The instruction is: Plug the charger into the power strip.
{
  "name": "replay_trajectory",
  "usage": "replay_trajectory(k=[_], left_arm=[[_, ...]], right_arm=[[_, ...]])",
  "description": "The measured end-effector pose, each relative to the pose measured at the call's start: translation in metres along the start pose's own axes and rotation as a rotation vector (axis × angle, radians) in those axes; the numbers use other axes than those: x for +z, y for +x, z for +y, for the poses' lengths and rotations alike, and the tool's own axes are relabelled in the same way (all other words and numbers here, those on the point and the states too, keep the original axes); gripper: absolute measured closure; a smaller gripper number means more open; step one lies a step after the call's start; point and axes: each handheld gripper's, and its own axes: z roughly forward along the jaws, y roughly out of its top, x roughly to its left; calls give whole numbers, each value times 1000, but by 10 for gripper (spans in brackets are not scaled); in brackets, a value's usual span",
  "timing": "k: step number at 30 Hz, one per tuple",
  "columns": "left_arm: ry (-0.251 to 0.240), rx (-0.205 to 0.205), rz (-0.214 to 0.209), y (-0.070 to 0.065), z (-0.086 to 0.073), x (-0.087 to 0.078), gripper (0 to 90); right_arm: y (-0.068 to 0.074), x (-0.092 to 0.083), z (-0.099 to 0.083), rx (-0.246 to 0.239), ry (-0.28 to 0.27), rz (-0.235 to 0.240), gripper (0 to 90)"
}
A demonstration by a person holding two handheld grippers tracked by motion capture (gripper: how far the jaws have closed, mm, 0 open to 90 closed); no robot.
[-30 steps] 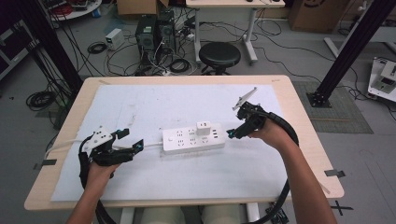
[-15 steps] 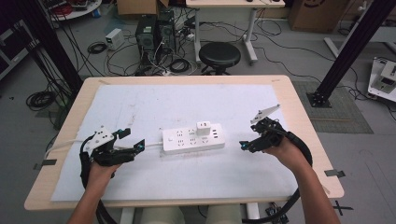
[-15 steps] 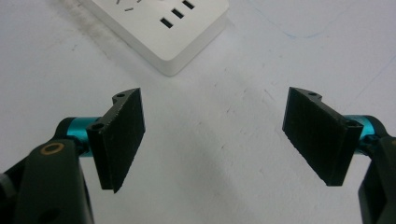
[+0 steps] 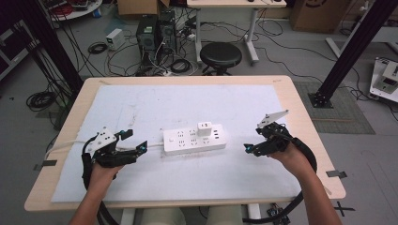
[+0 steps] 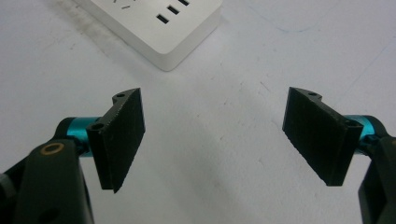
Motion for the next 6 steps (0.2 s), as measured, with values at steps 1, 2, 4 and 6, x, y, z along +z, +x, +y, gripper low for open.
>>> replay_trajectory(k=[1,2,4,6], left_arm=[[2,5,0,0,0,0,228],[-1,3,1,0,0,0,228],[-1,3,2,1,1,-1,228],[-2,2,2,1,0,-1,228]], right_arm=[[0,0,0,1,-1,0,215],[0,0,0,1,-4,0,215],[0,0,0,2,-6,1,215],[0,0,0,1,-12,-1,215]])
